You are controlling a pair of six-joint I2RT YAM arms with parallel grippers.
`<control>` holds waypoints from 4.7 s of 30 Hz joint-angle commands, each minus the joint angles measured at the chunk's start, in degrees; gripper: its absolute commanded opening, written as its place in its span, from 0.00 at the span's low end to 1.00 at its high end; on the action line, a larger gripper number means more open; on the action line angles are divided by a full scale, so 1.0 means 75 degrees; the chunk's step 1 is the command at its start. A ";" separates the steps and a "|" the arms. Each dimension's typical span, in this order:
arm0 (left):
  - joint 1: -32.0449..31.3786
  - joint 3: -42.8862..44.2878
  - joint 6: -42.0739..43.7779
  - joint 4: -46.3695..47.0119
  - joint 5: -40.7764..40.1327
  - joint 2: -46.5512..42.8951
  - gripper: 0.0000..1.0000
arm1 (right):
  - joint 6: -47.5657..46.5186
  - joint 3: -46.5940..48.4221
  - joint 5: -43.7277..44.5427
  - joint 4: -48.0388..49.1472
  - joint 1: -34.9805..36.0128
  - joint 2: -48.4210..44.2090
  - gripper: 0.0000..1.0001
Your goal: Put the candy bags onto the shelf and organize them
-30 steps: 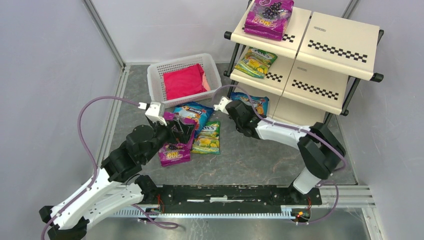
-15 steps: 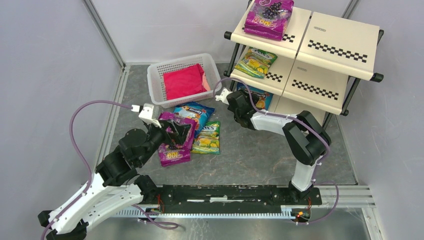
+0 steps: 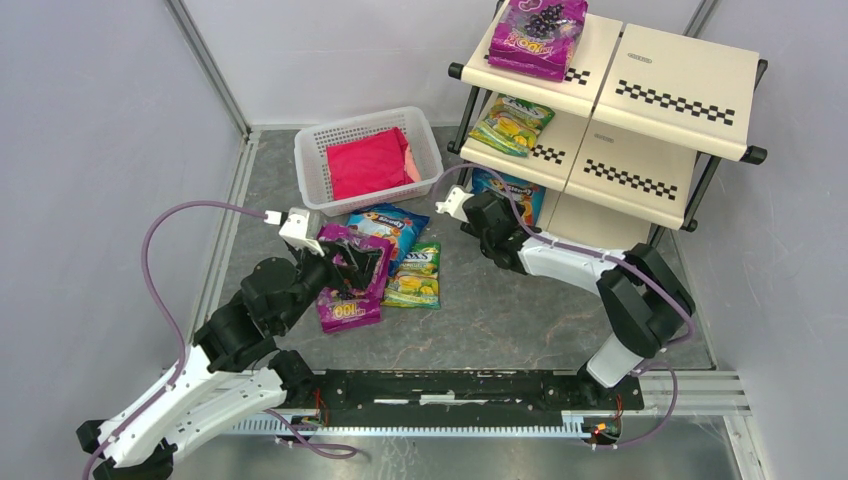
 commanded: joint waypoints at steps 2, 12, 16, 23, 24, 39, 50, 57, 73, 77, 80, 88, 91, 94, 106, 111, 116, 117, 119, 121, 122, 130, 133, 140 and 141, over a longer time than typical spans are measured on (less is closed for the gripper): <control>0.0017 -0.0069 0.0271 0.0058 -0.0294 0.0046 1.00 | -0.0111 0.0045 0.0146 0.0292 -0.0010 0.0239 0.64; 0.0017 -0.0081 0.0271 0.0012 -0.0458 0.0015 1.00 | -0.0480 0.0390 0.0205 0.0824 -0.0217 0.0803 0.32; 0.0017 -0.0081 0.0262 -0.0014 -0.0528 0.0052 1.00 | -0.0679 0.0464 0.0394 0.1191 -0.0319 0.0936 0.28; 0.0018 -0.0070 0.0259 -0.0018 -0.0588 0.0081 1.00 | -0.0739 0.0766 0.0612 0.1865 -0.0565 0.1146 0.23; 0.0020 -0.0078 0.0259 -0.0017 -0.0588 0.0092 1.00 | -0.0778 0.0825 0.0659 0.1949 -0.0593 0.1190 0.23; 0.0020 -0.0071 0.0270 -0.0026 -0.0634 0.0230 1.00 | -0.0058 0.1150 -0.0522 0.0314 -0.0427 0.0850 0.45; 0.0019 -0.0046 0.0324 -0.0010 -0.0522 0.0389 1.00 | 0.0580 0.0624 -0.1122 0.0000 -0.0565 0.0441 0.72; 0.0017 -0.0046 0.0318 -0.0050 -0.0646 0.0311 1.00 | 0.0222 0.1162 -0.1363 -0.0335 -0.0928 0.1028 0.72; 0.0017 -0.0063 0.0342 -0.0003 -0.0553 0.0381 1.00 | 0.0066 0.2151 -0.1135 -0.0204 -0.1306 0.2007 0.41; 0.0011 -0.0081 0.0337 -0.0006 -0.0564 0.0363 1.00 | -0.0088 0.2263 -0.1015 -0.0069 -0.1312 0.2141 0.40; 0.0016 -0.0081 0.0331 -0.0011 -0.0564 0.0374 1.00 | -0.0260 0.2228 -0.0723 0.0052 -0.1311 0.2250 0.34; 0.0017 -0.0151 0.0338 0.0194 -0.0595 0.0522 1.00 | 0.0336 0.1377 -0.0091 0.0499 -0.0700 0.1407 0.66; 0.0017 -0.0232 0.0309 0.0261 -0.0433 0.0609 1.00 | 0.1310 0.1032 0.0216 0.0346 -0.0327 0.0848 0.74; 0.0017 -0.0253 0.0122 0.0157 -0.0180 0.0746 1.00 | 0.2536 0.0796 0.0247 -0.0301 0.0053 0.0470 0.79; 0.0017 -0.0249 -0.2074 -0.0657 0.1810 0.0881 1.00 | 0.5892 -0.1980 -0.4111 -0.0520 0.1323 -0.2224 0.87; 0.0017 -0.0108 -0.2559 -0.1524 0.0927 0.1023 1.00 | 0.6815 -0.2961 -0.4950 0.0761 0.1319 -0.3087 0.90; 0.0026 0.0452 -0.2098 -0.2122 -0.0496 0.1530 1.00 | 0.8067 -0.3506 -0.6237 0.2967 0.1325 -0.2897 0.93; 0.0053 0.0592 -0.1780 -0.2187 -0.0656 0.1809 1.00 | 0.8236 -0.3443 -0.6361 0.3247 0.1322 -0.2711 0.94; 0.0269 0.0852 -0.0975 -0.2332 -0.0931 0.2471 1.00 | 0.8436 -0.3233 -0.6737 0.3567 0.1318 -0.2335 0.93; 0.0992 0.1101 -0.0336 -0.2469 -0.0950 0.3178 1.00 | 0.8402 -0.3082 -0.7146 0.3784 0.1319 -0.2047 0.93; 0.1532 0.1177 -0.0021 -0.2408 -0.0639 0.3488 1.00 | 0.8379 -0.3053 -0.7324 0.3853 0.1291 -0.1948 0.93; 0.4407 0.1445 -0.0081 -0.1532 0.0697 0.4509 1.00 | 0.8232 -0.3471 -0.8391 0.4405 0.1075 -0.1879 0.93; 0.5053 0.1222 -0.0470 -0.1146 0.1256 0.4519 1.00 | 0.8246 -0.3794 -0.8822 0.4589 0.0834 -0.1993 0.93; 0.5454 0.0299 -0.0906 -0.0006 0.3630 0.4437 0.97 | 0.7834 -0.4323 -0.9402 0.4335 -0.0074 -0.2496 0.93; 0.5460 0.0254 -0.0947 -0.0083 0.3546 0.4446 0.96 | 0.7737 -0.4337 -0.9434 0.4250 -0.0175 -0.2550 0.93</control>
